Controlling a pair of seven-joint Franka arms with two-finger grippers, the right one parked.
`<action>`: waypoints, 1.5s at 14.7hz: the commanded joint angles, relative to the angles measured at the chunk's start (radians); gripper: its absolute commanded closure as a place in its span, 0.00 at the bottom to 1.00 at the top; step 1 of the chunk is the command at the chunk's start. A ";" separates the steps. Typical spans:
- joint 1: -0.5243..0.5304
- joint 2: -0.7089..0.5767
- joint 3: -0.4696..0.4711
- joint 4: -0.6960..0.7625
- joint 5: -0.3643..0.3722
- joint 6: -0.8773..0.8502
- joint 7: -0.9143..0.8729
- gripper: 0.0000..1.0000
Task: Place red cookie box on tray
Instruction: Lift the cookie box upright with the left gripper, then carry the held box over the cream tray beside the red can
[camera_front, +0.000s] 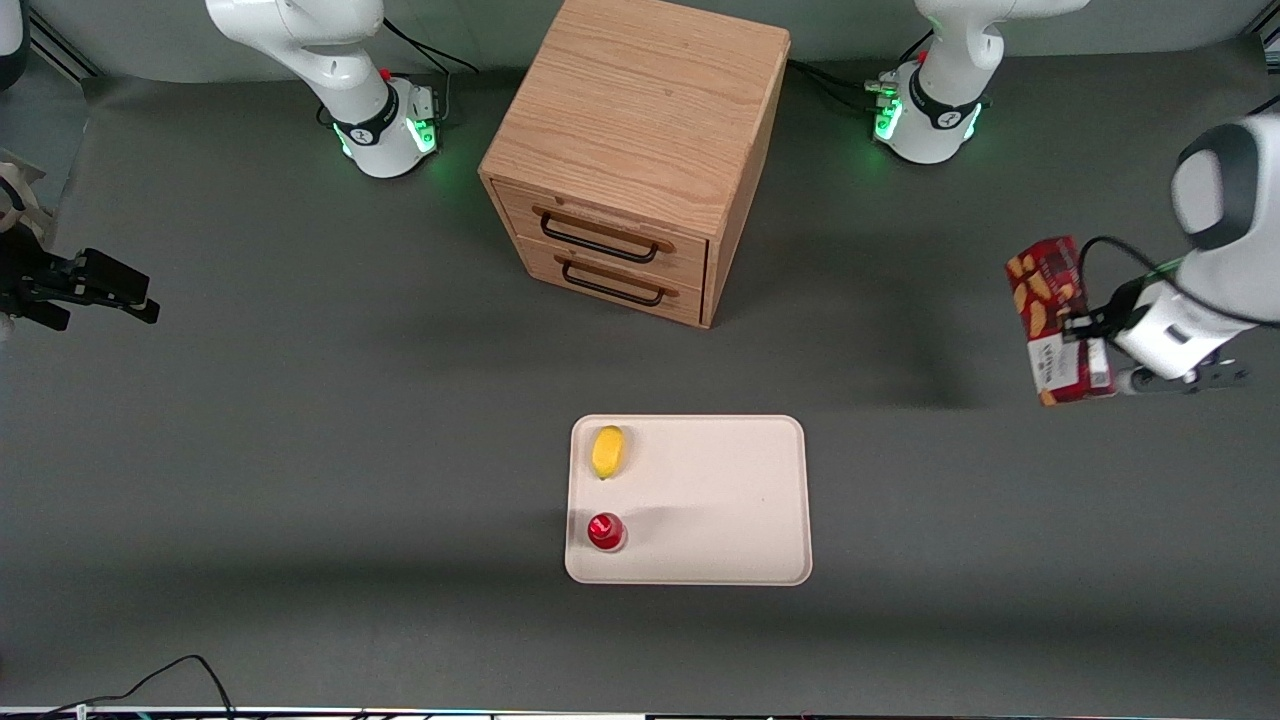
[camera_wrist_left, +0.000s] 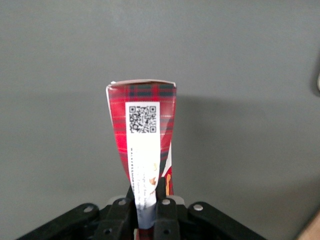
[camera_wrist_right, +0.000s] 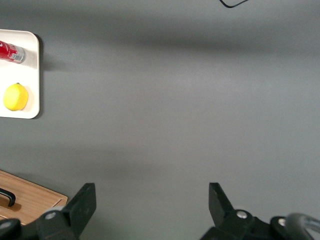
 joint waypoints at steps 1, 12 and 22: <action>-0.008 0.017 0.006 0.204 0.007 -0.226 0.041 1.00; -0.116 0.156 -0.224 0.468 -0.096 -0.340 -0.448 1.00; -0.291 0.598 -0.286 0.736 0.108 0.002 -0.668 1.00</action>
